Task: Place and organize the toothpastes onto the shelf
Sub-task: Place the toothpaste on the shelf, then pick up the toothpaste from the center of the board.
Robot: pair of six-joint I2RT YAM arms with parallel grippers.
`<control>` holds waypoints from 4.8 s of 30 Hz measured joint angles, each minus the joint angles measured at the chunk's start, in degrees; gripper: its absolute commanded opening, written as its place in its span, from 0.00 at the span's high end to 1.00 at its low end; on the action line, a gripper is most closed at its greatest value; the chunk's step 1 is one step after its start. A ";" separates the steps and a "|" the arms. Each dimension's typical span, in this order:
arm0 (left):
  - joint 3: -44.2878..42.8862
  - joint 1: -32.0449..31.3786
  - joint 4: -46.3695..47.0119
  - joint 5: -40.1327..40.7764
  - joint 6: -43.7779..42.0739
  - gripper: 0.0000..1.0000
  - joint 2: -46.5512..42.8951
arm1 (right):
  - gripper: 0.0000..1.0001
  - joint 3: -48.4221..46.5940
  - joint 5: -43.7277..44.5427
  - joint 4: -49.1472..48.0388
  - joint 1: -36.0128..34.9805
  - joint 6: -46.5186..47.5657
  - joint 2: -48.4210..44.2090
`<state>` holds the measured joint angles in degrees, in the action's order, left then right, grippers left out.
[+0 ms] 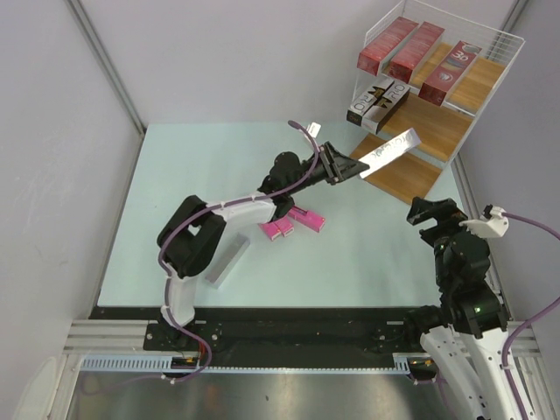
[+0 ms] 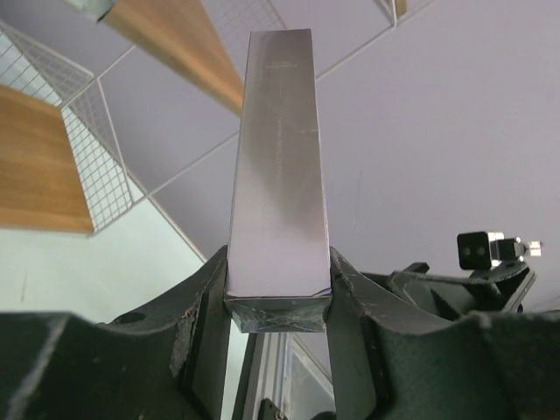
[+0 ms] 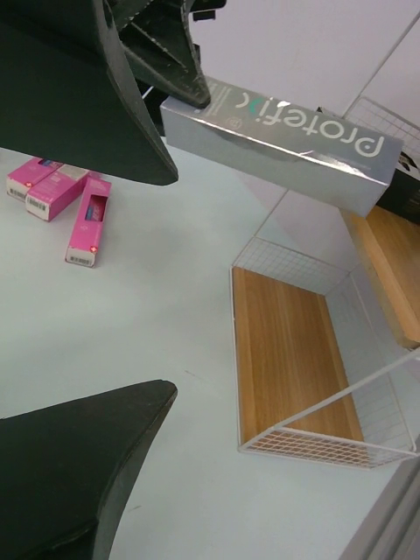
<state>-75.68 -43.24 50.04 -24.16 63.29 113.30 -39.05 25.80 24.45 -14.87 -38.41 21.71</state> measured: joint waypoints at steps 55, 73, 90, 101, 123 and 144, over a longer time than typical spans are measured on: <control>-44.04 -2.60 -23.52 22.08 14.78 0.45 25.31 | 0.00 -1.92 3.26 5.33 0.39 5.90 -4.11; -39.58 -2.64 -18.86 20.28 9.05 0.00 24.72 | 0.00 -2.03 1.73 5.79 0.39 5.92 -4.09; -20.72 -2.64 -2.54 17.46 2.73 0.00 13.11 | 0.00 -2.12 -0.44 6.82 0.39 5.79 -2.01; -6.95 -1.33 -3.85 15.89 -6.32 0.00 4.11 | 0.00 -2.12 -2.75 7.02 0.50 5.18 0.17; 9.55 0.81 -56.70 37.81 -42.93 0.00 -23.52 | 0.00 -0.44 -11.69 -0.07 0.46 1.64 11.50; 34.86 11.37 -78.47 40.89 -34.14 0.00 -50.62 | 0.00 3.06 -17.27 -6.82 -1.60 -0.55 19.96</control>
<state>-40.82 -31.88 -28.42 16.73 29.15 62.67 -35.99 8.54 17.63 -16.47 -38.96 41.67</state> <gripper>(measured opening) 0.996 0.994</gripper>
